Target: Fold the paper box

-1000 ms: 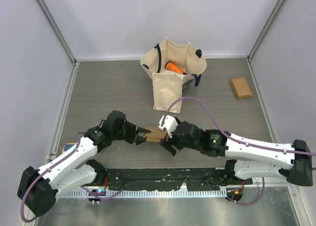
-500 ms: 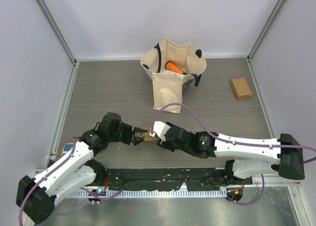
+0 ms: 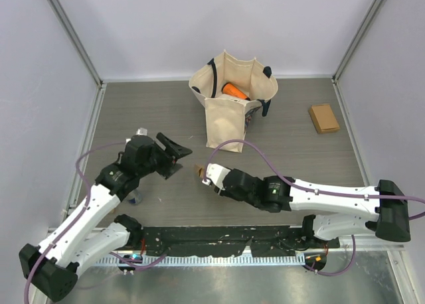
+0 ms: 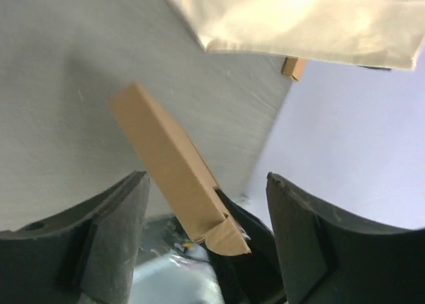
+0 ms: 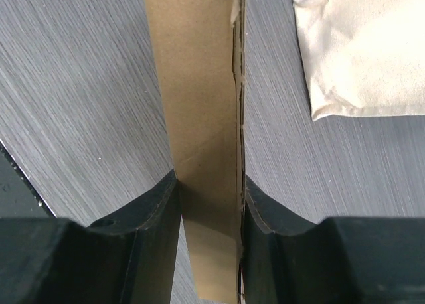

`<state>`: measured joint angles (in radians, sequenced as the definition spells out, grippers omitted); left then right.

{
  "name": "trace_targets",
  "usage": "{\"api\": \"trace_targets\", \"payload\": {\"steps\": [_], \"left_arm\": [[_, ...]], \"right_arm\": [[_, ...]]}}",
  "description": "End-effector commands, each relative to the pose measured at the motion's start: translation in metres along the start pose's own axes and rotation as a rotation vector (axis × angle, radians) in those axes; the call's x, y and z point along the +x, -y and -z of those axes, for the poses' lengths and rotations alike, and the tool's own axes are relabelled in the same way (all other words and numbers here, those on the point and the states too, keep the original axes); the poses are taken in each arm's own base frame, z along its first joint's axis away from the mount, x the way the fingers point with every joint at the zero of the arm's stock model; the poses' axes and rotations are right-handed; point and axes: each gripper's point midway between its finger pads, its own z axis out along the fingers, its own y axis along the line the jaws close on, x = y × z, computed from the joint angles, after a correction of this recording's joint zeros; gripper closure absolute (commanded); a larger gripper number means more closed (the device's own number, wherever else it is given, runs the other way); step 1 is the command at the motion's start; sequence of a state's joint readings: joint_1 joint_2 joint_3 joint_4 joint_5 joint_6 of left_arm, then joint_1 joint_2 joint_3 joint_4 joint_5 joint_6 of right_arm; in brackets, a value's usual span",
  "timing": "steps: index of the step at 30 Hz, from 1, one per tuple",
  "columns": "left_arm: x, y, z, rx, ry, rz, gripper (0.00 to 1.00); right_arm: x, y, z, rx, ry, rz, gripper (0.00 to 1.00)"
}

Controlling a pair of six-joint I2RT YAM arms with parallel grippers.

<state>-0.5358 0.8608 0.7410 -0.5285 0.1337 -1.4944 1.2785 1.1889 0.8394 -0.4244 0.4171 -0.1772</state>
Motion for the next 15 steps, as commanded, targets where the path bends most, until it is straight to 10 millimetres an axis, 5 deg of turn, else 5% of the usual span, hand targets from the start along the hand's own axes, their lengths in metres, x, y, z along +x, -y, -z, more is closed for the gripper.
{"api": "trace_targets", "payload": {"steps": [1,3,7,15], "left_arm": [[-0.049,0.0,0.018,0.02,0.263,-0.582,0.29],[-0.044,0.018,0.02,0.139,0.262,-0.808,0.36],[0.006,0.025,0.006,0.316,0.009,-0.996,0.45],[0.017,0.051,0.012,0.451,0.011,-1.264,0.48]], "right_arm": [[-0.002,0.005,0.011,-0.046,-0.032,-0.045,0.7],[-0.003,0.004,0.01,-0.11,-0.036,-0.083,0.7],[-0.002,0.009,0.004,-0.256,-0.091,-0.164,0.7],[0.008,-0.005,-0.014,-0.408,-0.221,-0.181,0.69]]}}
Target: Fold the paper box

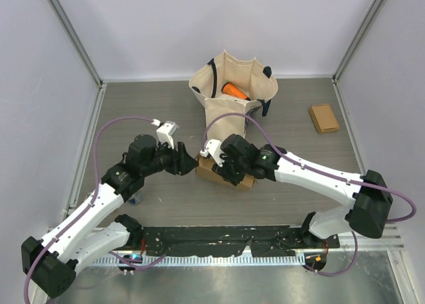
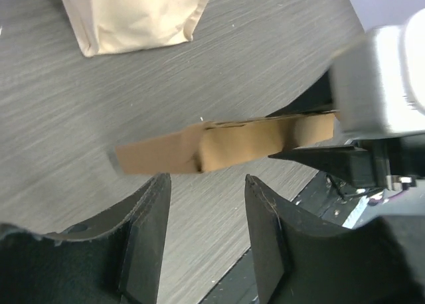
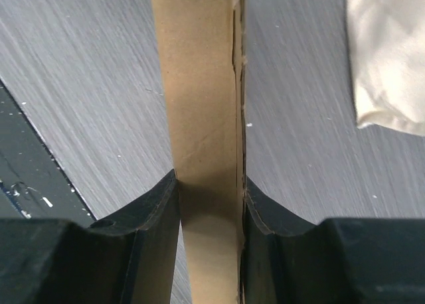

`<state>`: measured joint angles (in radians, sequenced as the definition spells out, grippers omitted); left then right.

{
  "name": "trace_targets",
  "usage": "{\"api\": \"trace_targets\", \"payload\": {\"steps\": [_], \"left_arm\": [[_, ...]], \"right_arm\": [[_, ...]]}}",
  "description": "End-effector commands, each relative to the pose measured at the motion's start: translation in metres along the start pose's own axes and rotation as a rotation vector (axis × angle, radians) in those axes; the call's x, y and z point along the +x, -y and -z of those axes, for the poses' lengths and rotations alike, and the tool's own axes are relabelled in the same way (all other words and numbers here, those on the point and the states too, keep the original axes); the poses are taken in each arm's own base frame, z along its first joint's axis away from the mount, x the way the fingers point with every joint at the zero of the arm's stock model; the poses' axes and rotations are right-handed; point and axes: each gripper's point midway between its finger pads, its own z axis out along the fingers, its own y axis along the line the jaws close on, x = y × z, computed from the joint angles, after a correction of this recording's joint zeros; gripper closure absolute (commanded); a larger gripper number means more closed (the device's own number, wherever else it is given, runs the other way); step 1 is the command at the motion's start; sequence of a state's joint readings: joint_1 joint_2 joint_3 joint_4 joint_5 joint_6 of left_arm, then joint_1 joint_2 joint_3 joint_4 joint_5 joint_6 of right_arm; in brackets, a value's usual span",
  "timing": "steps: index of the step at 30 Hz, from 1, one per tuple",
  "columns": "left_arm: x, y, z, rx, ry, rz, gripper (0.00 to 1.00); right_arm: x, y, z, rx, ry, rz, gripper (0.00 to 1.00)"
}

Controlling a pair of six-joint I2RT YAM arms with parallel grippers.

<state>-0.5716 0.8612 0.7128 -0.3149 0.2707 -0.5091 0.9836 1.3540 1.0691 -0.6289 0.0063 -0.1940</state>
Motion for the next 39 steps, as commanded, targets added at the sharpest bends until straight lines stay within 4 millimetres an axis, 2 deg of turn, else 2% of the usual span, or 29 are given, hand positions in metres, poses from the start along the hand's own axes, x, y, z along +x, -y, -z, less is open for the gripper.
{"api": "trace_targets", "payload": {"steps": [1,2,3,5,6,8,16,22,25,31,39], "left_arm": [[-0.031,0.028,0.0,0.142,0.063,-0.256,0.49],[-0.031,0.026,-0.002,0.134,0.046,-0.26,0.52],[-0.037,0.023,-0.003,0.106,0.053,-0.258,0.59],[-0.033,0.019,-0.009,0.097,0.026,-0.255,0.63],[-0.03,0.026,-0.01,0.141,0.009,-0.262,0.66],[-0.027,0.024,-0.014,0.141,-0.013,-0.258,0.7],[-0.013,0.008,-0.022,0.101,-0.072,-0.29,0.66],[-0.019,0.001,-0.033,0.078,-0.073,-0.337,0.67],[-0.021,0.001,-0.035,0.081,-0.084,-0.347,0.69],[-0.02,0.0,-0.036,0.089,-0.087,-0.34,0.8],[-0.013,-0.001,-0.038,0.096,-0.122,-0.326,0.76]], "right_arm": [[0.013,-0.027,-0.005,-0.17,-0.093,-0.011,0.69],[0.013,-0.028,-0.007,-0.175,-0.1,-0.014,0.69],[0.013,-0.027,-0.008,-0.173,-0.102,-0.015,0.69],[0.011,-0.026,-0.008,-0.173,-0.1,-0.016,0.69],[0.011,-0.024,-0.009,-0.172,-0.104,-0.018,0.69],[0.009,-0.021,-0.007,-0.171,-0.102,-0.02,0.69],[0.01,-0.019,-0.007,-0.175,-0.101,-0.028,0.69],[0.01,-0.018,-0.007,-0.172,-0.102,-0.031,0.7],[0.009,-0.018,-0.007,-0.17,-0.101,-0.031,0.7],[0.01,-0.017,-0.008,-0.165,-0.106,-0.031,0.71],[0.008,-0.015,-0.007,-0.157,-0.102,-0.028,0.73]]}}
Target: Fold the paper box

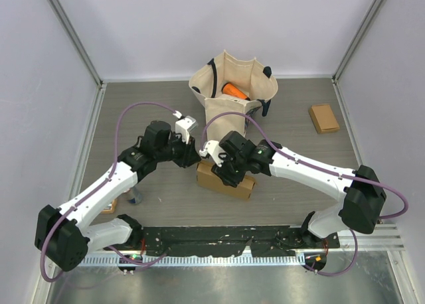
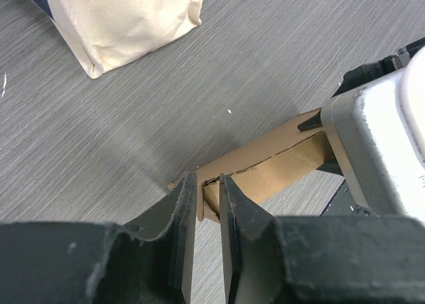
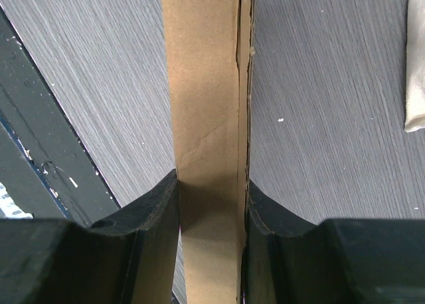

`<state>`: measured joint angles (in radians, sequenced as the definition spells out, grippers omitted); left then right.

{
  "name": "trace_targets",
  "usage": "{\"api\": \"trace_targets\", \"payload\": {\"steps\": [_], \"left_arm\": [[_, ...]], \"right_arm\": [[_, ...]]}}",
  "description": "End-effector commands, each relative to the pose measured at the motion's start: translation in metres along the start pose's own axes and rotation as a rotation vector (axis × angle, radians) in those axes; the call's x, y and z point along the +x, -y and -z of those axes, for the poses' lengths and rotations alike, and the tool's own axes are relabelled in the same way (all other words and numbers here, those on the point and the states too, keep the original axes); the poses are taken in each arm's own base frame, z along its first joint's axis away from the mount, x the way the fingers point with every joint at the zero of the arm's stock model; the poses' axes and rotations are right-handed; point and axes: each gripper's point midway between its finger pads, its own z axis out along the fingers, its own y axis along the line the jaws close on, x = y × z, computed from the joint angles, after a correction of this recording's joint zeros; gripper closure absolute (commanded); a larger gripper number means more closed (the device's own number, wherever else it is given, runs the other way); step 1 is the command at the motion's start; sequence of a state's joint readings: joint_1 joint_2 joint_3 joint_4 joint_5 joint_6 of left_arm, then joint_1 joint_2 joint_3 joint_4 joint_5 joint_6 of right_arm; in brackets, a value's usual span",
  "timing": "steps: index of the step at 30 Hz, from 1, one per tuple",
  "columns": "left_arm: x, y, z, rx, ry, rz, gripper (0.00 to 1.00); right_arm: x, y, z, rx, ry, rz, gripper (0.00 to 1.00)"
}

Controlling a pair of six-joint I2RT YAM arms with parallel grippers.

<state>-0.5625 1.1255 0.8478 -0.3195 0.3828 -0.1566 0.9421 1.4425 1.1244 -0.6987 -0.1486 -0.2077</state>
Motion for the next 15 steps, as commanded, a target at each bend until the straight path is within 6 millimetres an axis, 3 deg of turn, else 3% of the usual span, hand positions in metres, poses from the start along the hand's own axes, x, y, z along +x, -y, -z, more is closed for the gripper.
{"api": "trace_targets", "payload": {"steps": [1,9,13,15], "left_arm": [[-0.013,0.005,0.003,0.03,0.027,-0.025,0.76],[-0.005,0.007,0.001,0.047,-0.01,-0.033,0.82],[-0.003,0.004,0.002,0.032,-0.017,-0.037,0.73],[-0.002,0.003,0.002,0.027,-0.018,-0.038,0.73]], "right_arm": [[0.001,-0.001,0.004,-0.009,-0.025,-0.002,0.73],[0.002,0.0,0.003,-0.004,-0.027,-0.002,0.73],[0.001,0.0,0.003,-0.004,-0.027,-0.002,0.74],[0.0,0.0,0.002,-0.003,-0.026,0.0,0.74]]}}
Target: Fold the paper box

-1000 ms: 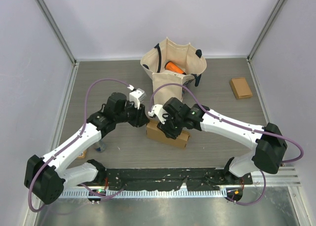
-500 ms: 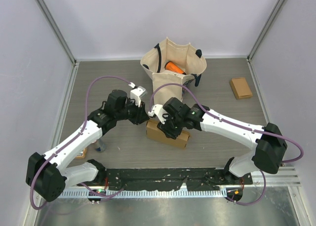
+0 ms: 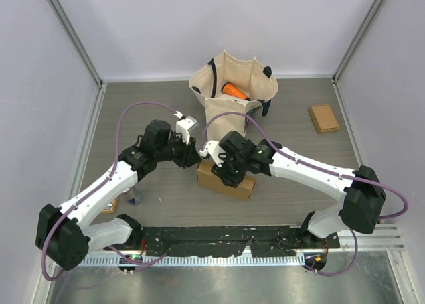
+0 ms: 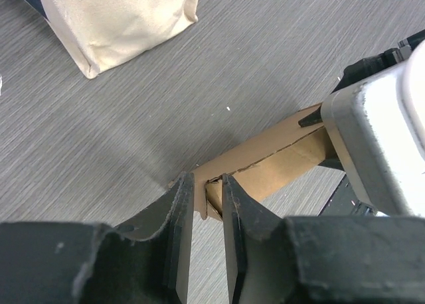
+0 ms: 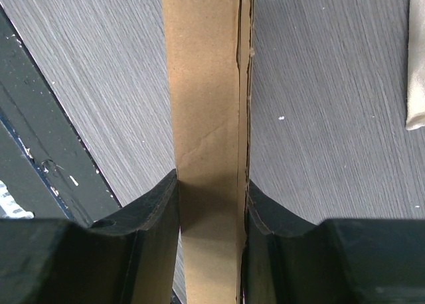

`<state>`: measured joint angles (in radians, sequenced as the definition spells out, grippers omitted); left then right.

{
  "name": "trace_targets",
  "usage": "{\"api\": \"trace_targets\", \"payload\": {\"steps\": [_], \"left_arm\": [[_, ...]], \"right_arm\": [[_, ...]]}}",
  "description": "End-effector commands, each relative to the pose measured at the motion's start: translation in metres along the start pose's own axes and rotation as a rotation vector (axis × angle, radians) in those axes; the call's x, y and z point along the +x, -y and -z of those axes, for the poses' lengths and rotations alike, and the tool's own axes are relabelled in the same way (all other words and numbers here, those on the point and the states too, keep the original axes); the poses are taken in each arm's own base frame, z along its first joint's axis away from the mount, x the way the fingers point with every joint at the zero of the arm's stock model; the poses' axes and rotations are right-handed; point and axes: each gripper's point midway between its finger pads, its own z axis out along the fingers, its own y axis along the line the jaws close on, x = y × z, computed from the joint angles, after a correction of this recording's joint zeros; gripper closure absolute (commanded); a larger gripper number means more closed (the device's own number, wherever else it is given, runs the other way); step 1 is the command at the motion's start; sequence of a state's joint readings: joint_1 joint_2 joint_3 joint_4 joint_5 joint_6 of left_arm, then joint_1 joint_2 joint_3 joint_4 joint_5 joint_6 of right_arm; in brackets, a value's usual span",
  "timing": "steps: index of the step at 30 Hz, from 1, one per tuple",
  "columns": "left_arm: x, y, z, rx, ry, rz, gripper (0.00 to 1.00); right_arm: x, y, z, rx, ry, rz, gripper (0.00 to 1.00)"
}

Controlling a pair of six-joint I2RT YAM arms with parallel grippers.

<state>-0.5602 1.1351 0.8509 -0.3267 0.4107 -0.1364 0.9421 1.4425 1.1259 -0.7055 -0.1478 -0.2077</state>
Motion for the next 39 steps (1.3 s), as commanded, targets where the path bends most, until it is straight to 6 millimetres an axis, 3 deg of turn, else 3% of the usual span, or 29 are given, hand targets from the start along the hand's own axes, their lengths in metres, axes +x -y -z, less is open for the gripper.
{"api": "trace_targets", "payload": {"steps": [1,11,14,21,26,32,35,39], "left_arm": [[-0.005,0.001,0.004,0.003,-0.004,-0.026,0.74],[0.0,0.003,0.004,0.023,-0.026,-0.038,0.85],[0.0,0.005,0.007,0.021,-0.02,-0.039,0.73],[-0.005,0.001,0.008,-0.005,0.011,-0.043,0.79],[-0.011,0.0,0.005,-0.006,0.035,-0.041,0.73],[-0.01,-0.001,0.002,-0.005,0.024,-0.036,0.85],[-0.012,-0.003,0.001,-0.022,0.02,0.009,1.0],[-0.016,0.007,0.005,-0.028,0.017,0.133,1.0]], "right_arm": [[-0.001,0.0,0.002,-0.001,-0.018,0.0,0.74],[0.0,0.001,0.002,0.003,-0.022,0.001,0.76],[0.0,0.001,0.002,0.002,-0.02,0.001,0.76],[-0.003,0.001,0.003,-0.002,-0.01,-0.002,0.77],[-0.001,0.0,0.001,-0.005,-0.02,-0.004,0.77],[-0.001,0.0,0.0,-0.008,-0.02,-0.004,0.77],[-0.002,0.001,-0.001,0.001,-0.017,-0.005,0.78],[-0.006,0.008,-0.003,0.042,-0.001,-0.026,0.78]]}}
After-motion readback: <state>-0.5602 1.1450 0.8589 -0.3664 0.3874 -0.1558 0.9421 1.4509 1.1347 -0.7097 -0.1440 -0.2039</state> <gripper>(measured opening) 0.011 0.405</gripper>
